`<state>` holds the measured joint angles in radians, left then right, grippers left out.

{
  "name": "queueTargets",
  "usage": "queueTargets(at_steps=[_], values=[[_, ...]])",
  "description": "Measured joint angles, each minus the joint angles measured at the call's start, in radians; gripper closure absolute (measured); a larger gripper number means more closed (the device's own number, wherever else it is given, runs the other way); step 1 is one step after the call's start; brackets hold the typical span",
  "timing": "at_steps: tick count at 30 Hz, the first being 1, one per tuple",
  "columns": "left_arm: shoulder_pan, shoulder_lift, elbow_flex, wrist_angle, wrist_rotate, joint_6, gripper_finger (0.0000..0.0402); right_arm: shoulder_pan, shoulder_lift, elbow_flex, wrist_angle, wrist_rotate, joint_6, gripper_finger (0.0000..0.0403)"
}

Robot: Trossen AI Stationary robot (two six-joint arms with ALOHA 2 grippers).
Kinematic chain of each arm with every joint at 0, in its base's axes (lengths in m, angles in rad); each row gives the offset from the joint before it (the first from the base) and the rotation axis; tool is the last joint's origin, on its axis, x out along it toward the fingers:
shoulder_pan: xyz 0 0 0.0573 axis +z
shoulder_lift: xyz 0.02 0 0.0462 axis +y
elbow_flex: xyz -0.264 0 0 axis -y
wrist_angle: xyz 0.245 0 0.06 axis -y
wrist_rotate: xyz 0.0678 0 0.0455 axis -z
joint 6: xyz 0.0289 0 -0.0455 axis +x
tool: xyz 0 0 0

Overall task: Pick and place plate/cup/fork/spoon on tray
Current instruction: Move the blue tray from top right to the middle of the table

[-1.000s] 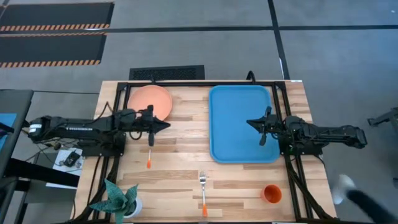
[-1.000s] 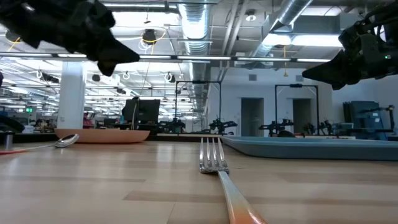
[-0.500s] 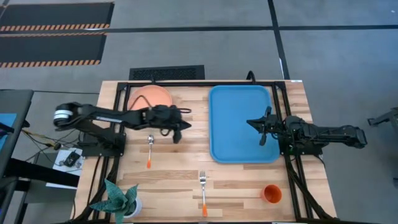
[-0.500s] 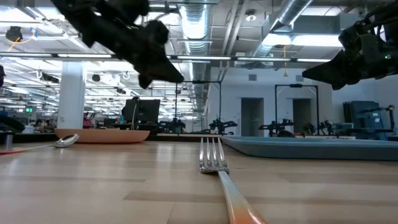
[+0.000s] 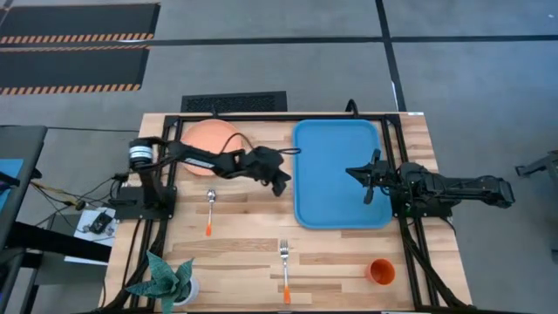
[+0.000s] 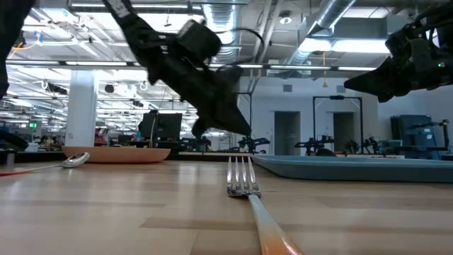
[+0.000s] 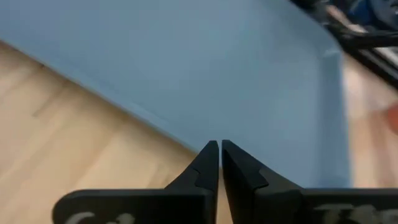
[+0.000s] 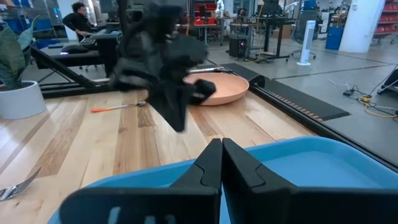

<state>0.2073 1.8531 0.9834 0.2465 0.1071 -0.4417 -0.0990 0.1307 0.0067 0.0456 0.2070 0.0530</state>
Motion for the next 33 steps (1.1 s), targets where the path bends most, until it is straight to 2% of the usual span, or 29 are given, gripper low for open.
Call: queueTargets(at_steps=[5,10,14,18,24,33], values=[[0.0,0.097,0.144,-0.159,-0.098,0.027,0.0343,0.0,0.0,0.0,0.0,0.0,0.0,0.0377],[-0.005,0.168,0.231,-0.254,-0.199,-0.016,0.0285,0.0,0.0,0.0,0.0,-0.001,0.0,0.0377],[-0.002,0.219,0.266,-0.234,-0.198,-0.07,0.025,0.0,0.0,0.0,0.0,-0.001,0.0,0.0377],[-0.003,0.243,0.273,-0.201,-0.207,-0.082,0.0231,0.0,0.0,0.0,0.0,-0.001,0.0,0.0377],[-0.004,0.244,0.274,-0.206,-0.236,-0.084,0.0239,0.0,0.0,0.0,0.0,0.0,0.0,0.0377],[0.023,0.243,0.275,-0.209,-0.246,-0.059,0.0314,0.0,0.0,0.0,0.0,0.0,0.0,0.0377]])
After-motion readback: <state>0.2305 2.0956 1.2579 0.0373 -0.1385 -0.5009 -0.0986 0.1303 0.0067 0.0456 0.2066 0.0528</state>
